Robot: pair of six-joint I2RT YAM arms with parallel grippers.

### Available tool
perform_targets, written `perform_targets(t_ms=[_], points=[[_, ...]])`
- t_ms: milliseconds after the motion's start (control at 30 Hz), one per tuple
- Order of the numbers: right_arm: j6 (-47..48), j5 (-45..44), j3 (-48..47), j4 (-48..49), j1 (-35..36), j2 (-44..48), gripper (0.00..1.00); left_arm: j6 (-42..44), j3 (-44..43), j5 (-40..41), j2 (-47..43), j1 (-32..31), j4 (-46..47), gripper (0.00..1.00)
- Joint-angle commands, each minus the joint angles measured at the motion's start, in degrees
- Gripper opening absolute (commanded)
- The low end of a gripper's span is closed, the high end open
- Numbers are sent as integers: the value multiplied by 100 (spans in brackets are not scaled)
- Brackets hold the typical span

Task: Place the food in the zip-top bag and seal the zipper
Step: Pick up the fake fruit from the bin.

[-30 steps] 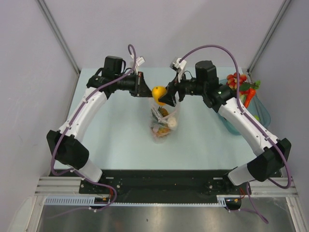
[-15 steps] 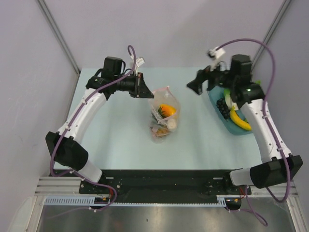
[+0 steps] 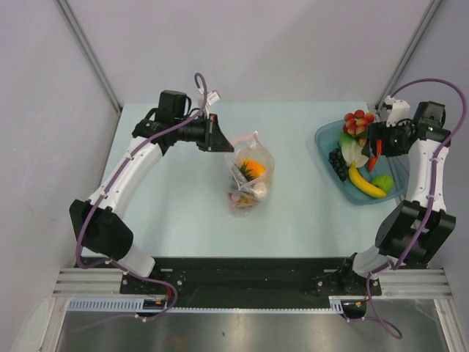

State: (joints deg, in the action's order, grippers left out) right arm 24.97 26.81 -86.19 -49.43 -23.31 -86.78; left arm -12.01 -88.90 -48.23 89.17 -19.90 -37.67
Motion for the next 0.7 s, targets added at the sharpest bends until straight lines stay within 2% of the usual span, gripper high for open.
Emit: perform_targets(t_ms=[0, 133, 400, 567, 633, 667], points=[[1869, -1193, -554, -971, 37, -715, 77, -38, -66, -143, -22, -14, 225, 0], [2117, -1994, -890, -1201, 46, -1437, 74, 6, -39, -169, 31, -14, 243, 0], [695, -3136, -838, -411, 327, -2053, 71, 23, -136, -108, 180, -5, 260, 0], [412, -3506, -530, -172, 441, -2220, 78, 41, -154, -90, 207, 48, 199, 0], [394, -3559, -469, -76, 441, -2282, 87, 41, -154, -82, 215, 74, 190, 0], [394, -3629, -373, -23, 424, -2282, 89, 41, -154, -82, 215, 74, 190, 0]])
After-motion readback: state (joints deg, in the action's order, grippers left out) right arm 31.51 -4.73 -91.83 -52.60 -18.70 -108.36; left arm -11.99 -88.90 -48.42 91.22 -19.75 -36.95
